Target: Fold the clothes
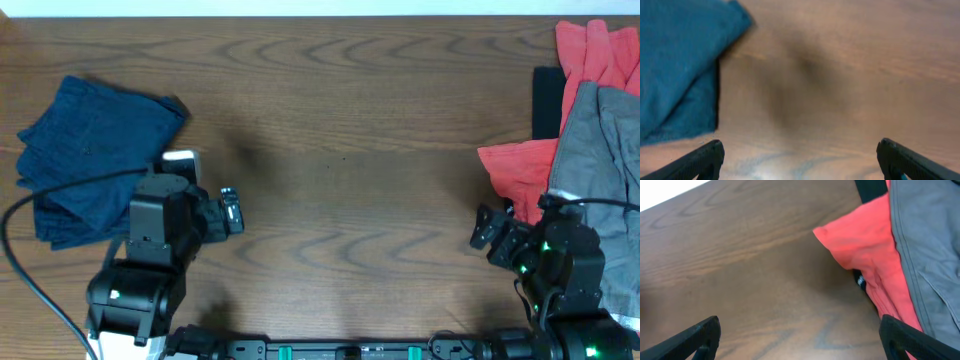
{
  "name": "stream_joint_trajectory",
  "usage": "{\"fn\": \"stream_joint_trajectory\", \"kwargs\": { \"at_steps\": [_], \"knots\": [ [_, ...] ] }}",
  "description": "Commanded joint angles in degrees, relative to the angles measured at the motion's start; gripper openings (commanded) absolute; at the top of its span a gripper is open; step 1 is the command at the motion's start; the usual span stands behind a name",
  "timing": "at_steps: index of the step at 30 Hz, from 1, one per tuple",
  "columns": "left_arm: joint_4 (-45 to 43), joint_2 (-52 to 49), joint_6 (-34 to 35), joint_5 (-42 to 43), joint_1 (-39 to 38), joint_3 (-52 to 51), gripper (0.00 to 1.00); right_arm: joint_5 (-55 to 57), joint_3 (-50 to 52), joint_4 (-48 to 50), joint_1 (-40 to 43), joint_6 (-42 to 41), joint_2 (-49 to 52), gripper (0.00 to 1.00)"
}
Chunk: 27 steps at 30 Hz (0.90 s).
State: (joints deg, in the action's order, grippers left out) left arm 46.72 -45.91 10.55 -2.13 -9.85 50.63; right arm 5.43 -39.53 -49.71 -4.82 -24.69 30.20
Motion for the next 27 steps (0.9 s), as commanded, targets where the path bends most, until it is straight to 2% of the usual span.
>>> {"fn": "stream_joint_trajectory", "kwargs": {
  "at_steps": [1, 21, 25, 27],
  "knots": [
    [2.14, 0.63, 0.72, -1.38, 0.11, -0.50, 0.98, 1.44, 0.59, -1.49, -0.39, -1.01, -0.31, 0.99],
    [3.78, 0.57, 0.72, -1.38, 0.11, -0.50, 0.98, 1.29, 0.66, -8.15, -0.42, -1.03, -0.31, 0.99],
    [3.78, 0.57, 0.72, -1.38, 0.11, -0.50, 0.98, 1.60, 1.40, -6.91, -0.28, -0.87, -1.97, 0.99],
    [3.78, 0.57, 0.72, -1.38, 0.11, -0.50, 0.98, 1.84, 2.14, -4.15, -0.28, 2.10, -3.21, 0.99]
  ]
}}
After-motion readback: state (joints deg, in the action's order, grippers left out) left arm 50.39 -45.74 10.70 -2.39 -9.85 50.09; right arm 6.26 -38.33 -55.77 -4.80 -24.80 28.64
